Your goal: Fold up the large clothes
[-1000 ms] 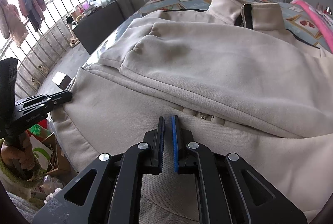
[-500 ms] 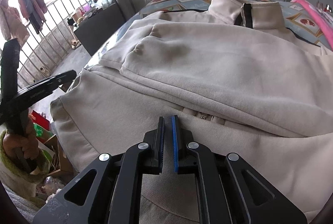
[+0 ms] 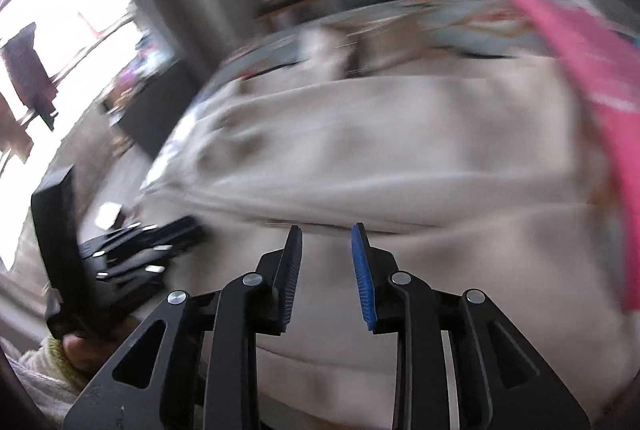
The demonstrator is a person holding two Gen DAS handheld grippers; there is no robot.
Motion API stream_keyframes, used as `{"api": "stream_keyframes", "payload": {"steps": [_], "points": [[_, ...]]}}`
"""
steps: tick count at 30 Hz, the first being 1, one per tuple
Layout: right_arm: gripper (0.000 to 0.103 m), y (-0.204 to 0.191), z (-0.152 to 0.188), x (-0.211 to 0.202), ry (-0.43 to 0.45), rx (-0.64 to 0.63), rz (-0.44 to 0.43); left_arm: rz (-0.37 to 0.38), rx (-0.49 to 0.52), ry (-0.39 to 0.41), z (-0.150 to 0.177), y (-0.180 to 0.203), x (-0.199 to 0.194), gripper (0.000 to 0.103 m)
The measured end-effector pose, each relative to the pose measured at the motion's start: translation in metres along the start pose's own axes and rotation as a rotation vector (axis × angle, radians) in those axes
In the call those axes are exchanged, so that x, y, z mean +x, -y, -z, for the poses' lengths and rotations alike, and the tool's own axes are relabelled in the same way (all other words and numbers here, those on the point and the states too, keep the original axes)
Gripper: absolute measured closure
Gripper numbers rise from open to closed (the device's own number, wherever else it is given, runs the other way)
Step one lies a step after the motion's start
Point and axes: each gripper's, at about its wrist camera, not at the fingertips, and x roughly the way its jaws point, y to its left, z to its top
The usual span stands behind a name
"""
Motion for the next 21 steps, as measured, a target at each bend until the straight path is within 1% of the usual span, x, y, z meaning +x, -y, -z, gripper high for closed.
{"api": "stream_keyframes", "payload": {"steps": [2, 4, 5, 6, 7, 10, 11, 12, 13, 14, 15, 16, 17, 19, 20, 21], "points": [[0.076, 0.025, 0.005, -0.013, -0.005, 0.042, 0.106, -0.004, -0.003, 0.001, 0.002, 0.000, -0.002, 0.083], [0.074, 0.038, 0.010, -0.018, -0.023, 0.055, 0.180, -0.012, 0.004, 0.003, 0.001, -0.001, 0.001, 0.083], [0.074, 0.041, 0.013, -0.020, -0.030, 0.057, 0.193, -0.016, 0.008, 0.003, 0.001, -0.001, 0.001, 0.083], [0.074, 0.042, 0.016, -0.022, -0.032, 0.056, 0.190, -0.017, 0.010, 0.003, 0.000, 0.002, 0.003, 0.083], [0.074, 0.039, 0.018, -0.022, -0.036, 0.048, 0.166, -0.018, 0.010, 0.003, 0.000, 0.002, 0.003, 0.083], [0.075, 0.027, 0.020, -0.015, -0.064, 0.003, 0.054, -0.018, 0.010, 0.004, 0.001, 0.002, 0.003, 0.083], [0.077, 0.023, 0.021, -0.009, -0.084, -0.020, 0.043, -0.019, 0.012, 0.004, 0.000, 0.002, 0.003, 0.083], [0.081, 0.022, 0.023, -0.004, -0.096, -0.038, 0.056, -0.021, 0.014, 0.005, 0.000, 0.002, 0.002, 0.083], [0.083, 0.028, 0.024, 0.003, -0.107, -0.045, 0.091, -0.022, 0.015, 0.006, 0.000, 0.003, 0.003, 0.083], [0.089, 0.039, 0.023, 0.008, -0.115, -0.026, 0.108, -0.023, 0.016, 0.006, 0.000, 0.003, 0.003, 0.083], [0.101, 0.060, 0.020, 0.007, -0.098, 0.033, 0.087, -0.023, 0.017, 0.006, 0.000, 0.003, 0.003, 0.083], [0.103, 0.076, 0.017, 0.004, -0.084, 0.083, 0.085, -0.023, 0.018, 0.006, 0.000, 0.003, 0.003, 0.083], [0.103, 0.094, 0.012, -0.001, -0.061, 0.137, 0.082, -0.021, 0.020, 0.007, 0.000, 0.003, 0.003, 0.083], [0.103, 0.118, 0.007, -0.012, -0.010, 0.212, 0.053, -0.019, 0.021, 0.008, 0.000, 0.003, 0.003, 0.083], [0.102, 0.124, 0.005, -0.018, 0.010, 0.230, 0.077, -0.020, 0.021, 0.008, 0.000, 0.003, 0.003, 0.083], [0.098, 0.125, 0.003, -0.021, 0.018, 0.226, 0.121, -0.020, 0.021, 0.009, 0.000, 0.003, 0.003, 0.083]]}}
